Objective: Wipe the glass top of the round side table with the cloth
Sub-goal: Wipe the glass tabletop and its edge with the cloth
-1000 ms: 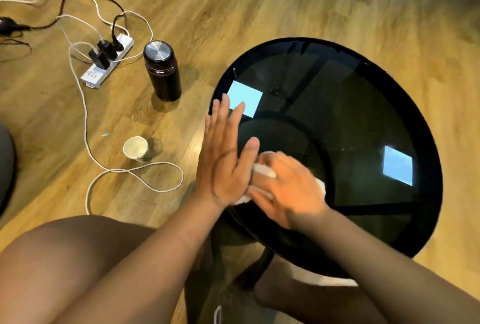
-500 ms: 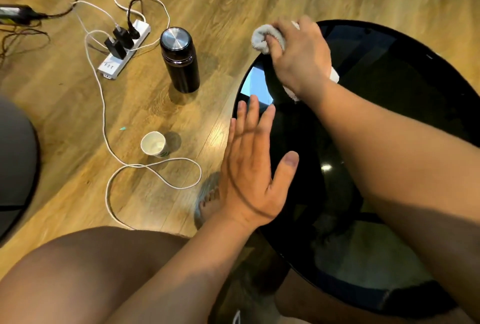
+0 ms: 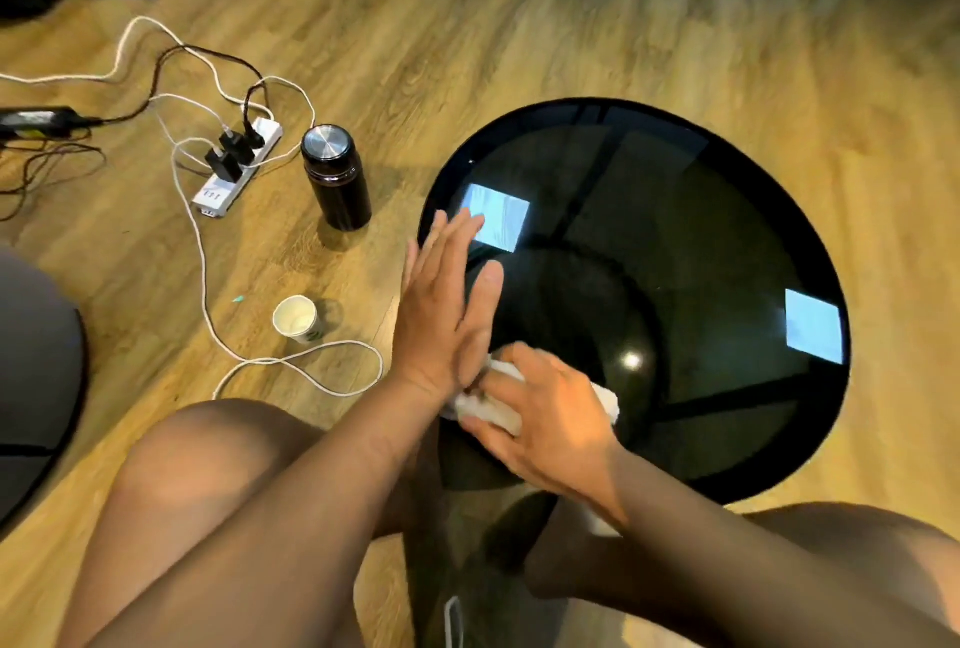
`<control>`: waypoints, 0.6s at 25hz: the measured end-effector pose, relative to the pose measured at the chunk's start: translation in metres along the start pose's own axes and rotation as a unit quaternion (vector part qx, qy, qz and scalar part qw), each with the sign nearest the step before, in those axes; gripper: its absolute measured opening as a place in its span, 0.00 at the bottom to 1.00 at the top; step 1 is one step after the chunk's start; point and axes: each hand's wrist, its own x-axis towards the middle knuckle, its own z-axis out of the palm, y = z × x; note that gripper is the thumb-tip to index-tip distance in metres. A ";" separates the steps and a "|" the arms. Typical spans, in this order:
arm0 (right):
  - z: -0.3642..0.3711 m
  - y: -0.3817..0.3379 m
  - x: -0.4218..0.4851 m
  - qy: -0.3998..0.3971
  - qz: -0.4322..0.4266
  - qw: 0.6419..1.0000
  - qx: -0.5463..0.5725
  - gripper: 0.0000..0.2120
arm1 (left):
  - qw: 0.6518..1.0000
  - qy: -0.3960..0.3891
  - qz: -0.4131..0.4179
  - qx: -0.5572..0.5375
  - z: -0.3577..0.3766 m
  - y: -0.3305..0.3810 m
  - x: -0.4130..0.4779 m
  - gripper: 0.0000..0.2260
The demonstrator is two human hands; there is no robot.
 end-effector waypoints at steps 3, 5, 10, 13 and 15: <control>-0.016 -0.002 -0.043 -0.028 0.037 0.996 0.073 0.19 | 0.994 -0.054 -0.053 -0.082 -0.002 0.031 -0.022 0.18; -0.041 -0.001 -0.049 0.025 0.130 0.956 0.261 0.20 | 0.973 -0.106 -0.132 -0.154 0.003 0.047 -0.035 0.18; -0.095 0.012 -0.061 0.161 0.300 0.741 0.579 0.12 | 0.907 -0.258 -0.194 -0.273 0.018 0.085 -0.062 0.16; -0.103 0.018 -0.071 0.177 0.367 0.732 0.546 0.09 | 0.941 -0.212 -0.160 -0.212 0.022 0.099 -0.065 0.14; -0.106 0.028 -0.079 0.194 0.391 0.705 0.560 0.10 | 0.948 -0.173 -0.173 -0.202 0.022 0.106 -0.062 0.04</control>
